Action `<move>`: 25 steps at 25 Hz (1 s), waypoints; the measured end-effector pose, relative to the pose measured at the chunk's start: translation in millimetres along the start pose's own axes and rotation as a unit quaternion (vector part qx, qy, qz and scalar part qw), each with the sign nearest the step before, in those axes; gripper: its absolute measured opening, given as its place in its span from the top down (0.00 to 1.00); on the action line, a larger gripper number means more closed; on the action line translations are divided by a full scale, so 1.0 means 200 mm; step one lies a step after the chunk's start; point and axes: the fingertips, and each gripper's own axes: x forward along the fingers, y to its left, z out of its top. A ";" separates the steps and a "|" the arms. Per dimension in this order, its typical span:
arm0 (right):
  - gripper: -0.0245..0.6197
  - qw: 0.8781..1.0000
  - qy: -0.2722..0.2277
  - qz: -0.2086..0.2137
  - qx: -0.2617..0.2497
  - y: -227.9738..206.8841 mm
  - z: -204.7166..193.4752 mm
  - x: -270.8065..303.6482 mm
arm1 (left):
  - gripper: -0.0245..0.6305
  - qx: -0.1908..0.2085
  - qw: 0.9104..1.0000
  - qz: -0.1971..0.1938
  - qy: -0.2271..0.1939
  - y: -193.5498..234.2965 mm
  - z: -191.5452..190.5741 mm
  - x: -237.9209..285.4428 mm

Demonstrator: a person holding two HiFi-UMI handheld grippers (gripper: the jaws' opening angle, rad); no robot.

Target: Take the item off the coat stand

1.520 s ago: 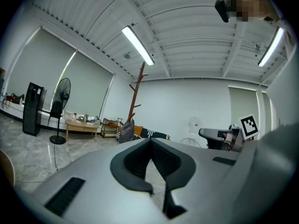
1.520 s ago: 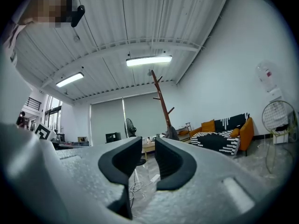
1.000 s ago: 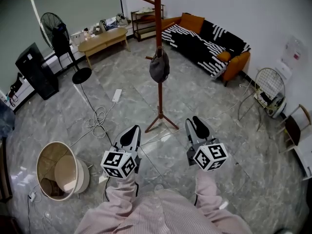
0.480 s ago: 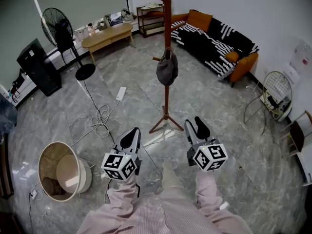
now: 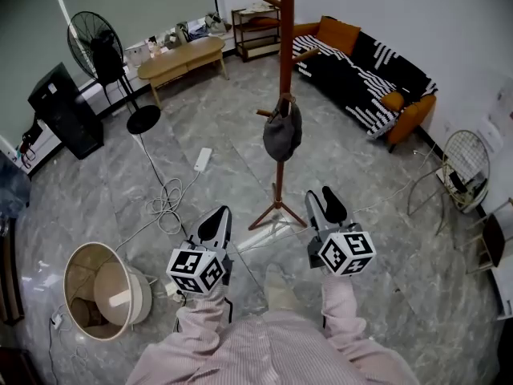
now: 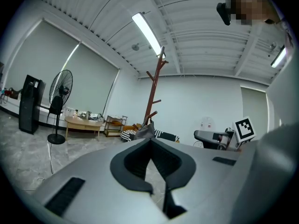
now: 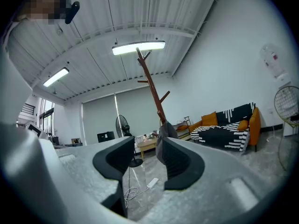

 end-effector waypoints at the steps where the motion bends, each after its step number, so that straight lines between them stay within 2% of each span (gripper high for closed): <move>1: 0.70 1.000 0.002 0.002 0.000 -0.02 0.01 0.05 | 0.96 0.000 1.000 0.002 -0.001 0.02 0.02 0.04; 15: 0.70 0.999 0.028 0.033 -0.017 -0.24 0.08 0.63 | 0.96 -0.005 1.000 0.006 -0.009 0.20 0.19 0.62; 25: 0.63 0.997 0.054 0.054 -0.025 -0.34 0.02 0.90 | 0.96 -0.011 1.000 0.005 -0.003 0.28 0.19 0.89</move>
